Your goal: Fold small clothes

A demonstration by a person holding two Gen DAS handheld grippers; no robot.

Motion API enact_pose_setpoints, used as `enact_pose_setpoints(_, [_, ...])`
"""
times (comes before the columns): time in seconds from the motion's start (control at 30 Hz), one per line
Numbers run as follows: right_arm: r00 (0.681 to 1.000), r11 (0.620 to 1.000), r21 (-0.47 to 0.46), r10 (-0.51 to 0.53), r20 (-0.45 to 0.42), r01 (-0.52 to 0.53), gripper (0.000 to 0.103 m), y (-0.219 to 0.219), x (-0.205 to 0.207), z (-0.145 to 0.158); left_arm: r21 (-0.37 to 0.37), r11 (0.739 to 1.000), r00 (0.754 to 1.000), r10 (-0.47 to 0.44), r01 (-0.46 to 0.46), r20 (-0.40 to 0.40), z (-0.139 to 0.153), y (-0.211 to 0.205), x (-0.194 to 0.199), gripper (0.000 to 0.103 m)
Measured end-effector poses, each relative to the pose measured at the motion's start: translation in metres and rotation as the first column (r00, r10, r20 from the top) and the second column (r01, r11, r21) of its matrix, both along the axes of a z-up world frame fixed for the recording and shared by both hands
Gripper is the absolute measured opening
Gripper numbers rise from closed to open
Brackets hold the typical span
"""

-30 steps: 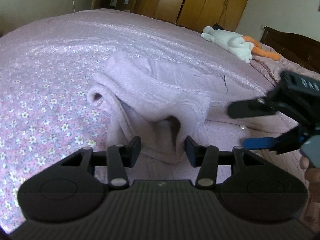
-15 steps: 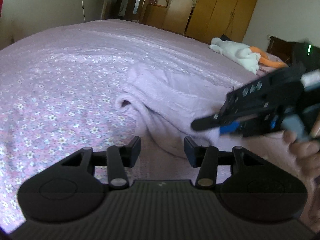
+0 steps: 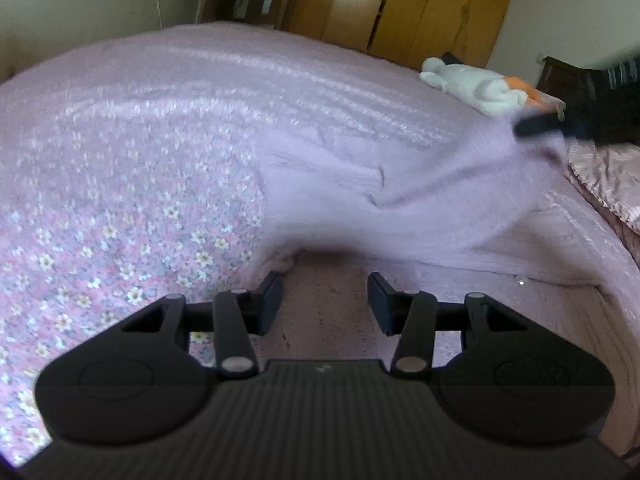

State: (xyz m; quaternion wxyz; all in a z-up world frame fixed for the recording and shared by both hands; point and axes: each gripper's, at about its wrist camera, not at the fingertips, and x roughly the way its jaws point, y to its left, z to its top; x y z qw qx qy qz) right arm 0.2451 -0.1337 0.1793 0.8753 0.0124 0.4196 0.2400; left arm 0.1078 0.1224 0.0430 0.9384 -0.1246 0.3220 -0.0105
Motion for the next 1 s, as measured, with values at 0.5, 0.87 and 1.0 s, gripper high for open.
enact_pose_setpoints(0.5, [0.997,0.983,-0.166,-0.069,0.042,0.075,0.064,-0.042,-0.005,-0.086,-0.059,0.998,0.998,0.022,-0.025,-0.065,0.005,0.005,0.008,0.051])
enact_pose_setpoints(0.87, [0.992,0.996,-0.083,-0.007,0.123,0.017,0.066,-0.012,-0.028,-0.059,0.041,0.999,0.991,0.025,-0.019,-0.129,0.020,-0.004,0.005,0.051])
enact_pose_setpoints(1.0, [0.989,0.997,-0.066,0.047,0.139,-0.038,0.070,0.006,-0.034,-0.058,0.042,0.999,0.991,0.021,-0.015,-0.136,0.016,-0.003,0.003,0.051])
